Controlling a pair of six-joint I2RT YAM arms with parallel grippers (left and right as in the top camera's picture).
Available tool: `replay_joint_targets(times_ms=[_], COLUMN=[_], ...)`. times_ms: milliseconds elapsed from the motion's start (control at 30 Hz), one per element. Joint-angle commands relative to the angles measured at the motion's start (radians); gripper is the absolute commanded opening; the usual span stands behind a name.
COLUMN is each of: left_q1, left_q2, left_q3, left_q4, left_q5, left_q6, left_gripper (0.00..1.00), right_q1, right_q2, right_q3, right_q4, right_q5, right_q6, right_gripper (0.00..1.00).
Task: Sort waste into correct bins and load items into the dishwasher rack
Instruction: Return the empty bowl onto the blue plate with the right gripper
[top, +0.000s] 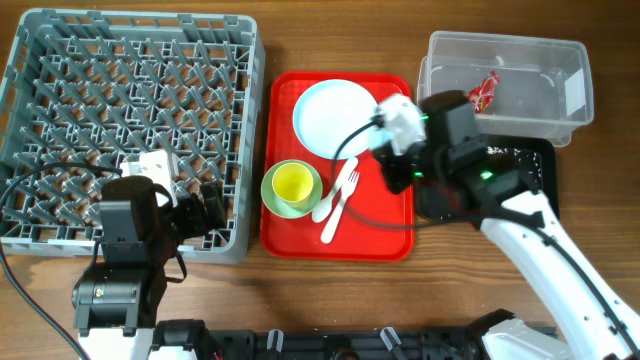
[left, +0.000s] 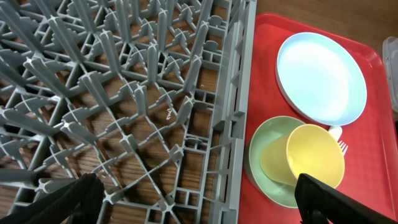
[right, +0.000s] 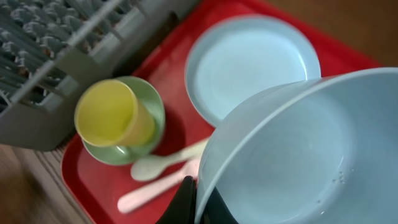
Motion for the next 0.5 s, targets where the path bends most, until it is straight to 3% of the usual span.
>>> replay_joint_targets(times_ms=[0,467], left_q1=[0.005,0.005], left_q2=[-0.002,-0.002], left_q3=[0.019,0.019], left_q4=[0.003,0.002], left_q5=[-0.013,-0.013], left_q6=[-0.01,-0.01], left_gripper=[1.0,1.0], right_q1=[0.072,0.086], right_q2=[0.045,0.457], right_q3=[0.109,0.201], right_q4=[0.022,0.314], right_q5=[0.143,0.069], right_q6=[-0.061,0.101], right_gripper=[0.04,0.04])
